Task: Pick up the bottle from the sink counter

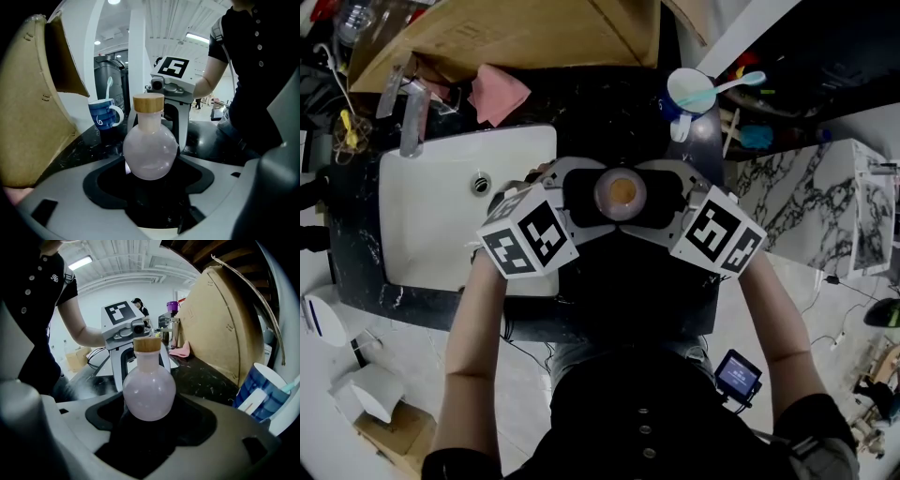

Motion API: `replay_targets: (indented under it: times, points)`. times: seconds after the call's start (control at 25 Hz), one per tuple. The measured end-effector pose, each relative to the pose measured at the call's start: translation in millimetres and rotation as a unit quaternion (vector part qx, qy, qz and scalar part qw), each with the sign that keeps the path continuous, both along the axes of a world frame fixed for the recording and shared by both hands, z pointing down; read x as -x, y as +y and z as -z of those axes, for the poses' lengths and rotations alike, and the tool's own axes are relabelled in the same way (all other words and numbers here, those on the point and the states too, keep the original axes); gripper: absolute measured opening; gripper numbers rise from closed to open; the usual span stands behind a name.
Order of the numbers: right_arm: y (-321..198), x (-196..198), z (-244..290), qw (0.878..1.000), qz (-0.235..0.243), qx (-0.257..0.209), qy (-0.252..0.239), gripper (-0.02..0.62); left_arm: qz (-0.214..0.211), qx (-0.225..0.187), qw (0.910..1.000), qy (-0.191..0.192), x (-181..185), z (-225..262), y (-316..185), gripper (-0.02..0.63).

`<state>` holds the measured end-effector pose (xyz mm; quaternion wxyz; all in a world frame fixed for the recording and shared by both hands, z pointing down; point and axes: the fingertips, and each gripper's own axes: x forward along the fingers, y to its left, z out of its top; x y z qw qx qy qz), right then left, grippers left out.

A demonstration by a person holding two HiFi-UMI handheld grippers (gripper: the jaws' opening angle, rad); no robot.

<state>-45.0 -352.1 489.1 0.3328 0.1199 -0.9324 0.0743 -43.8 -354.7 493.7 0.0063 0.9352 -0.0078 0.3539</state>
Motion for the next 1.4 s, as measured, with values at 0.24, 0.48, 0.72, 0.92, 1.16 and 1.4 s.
replay_targets:
  times: [0.24,0.48,0.72,0.92,1.16,1.4]
  points:
    - [16,2,15,1.000,0.003,-0.007,-0.010,0.337,-0.005,-0.005,0.9999,0.008,1,16,16,0.336]
    - [29,2,32,0.999,0.015,-0.034,0.005,0.337,0.007,-0.036,0.9992,0.017,4,33,27,0.336]
    - [42,6,59,0.999,0.017,-0.045,-0.016,0.337,0.005,-0.053,0.9983,0.024,7,62,40,0.336]
    - [52,13,77,0.998,0.028,-0.062,-0.010,0.337,0.012,-0.074,0.9969,0.025,14,81,50,0.336]
    - [58,17,103,0.996,0.037,-0.080,-0.006,0.337,0.019,-0.097,0.9945,0.034,18,107,55,0.337]
    - [62,20,122,0.994,0.042,-0.097,-0.004,0.337,0.019,-0.115,0.9925,0.037,21,126,59,0.337]
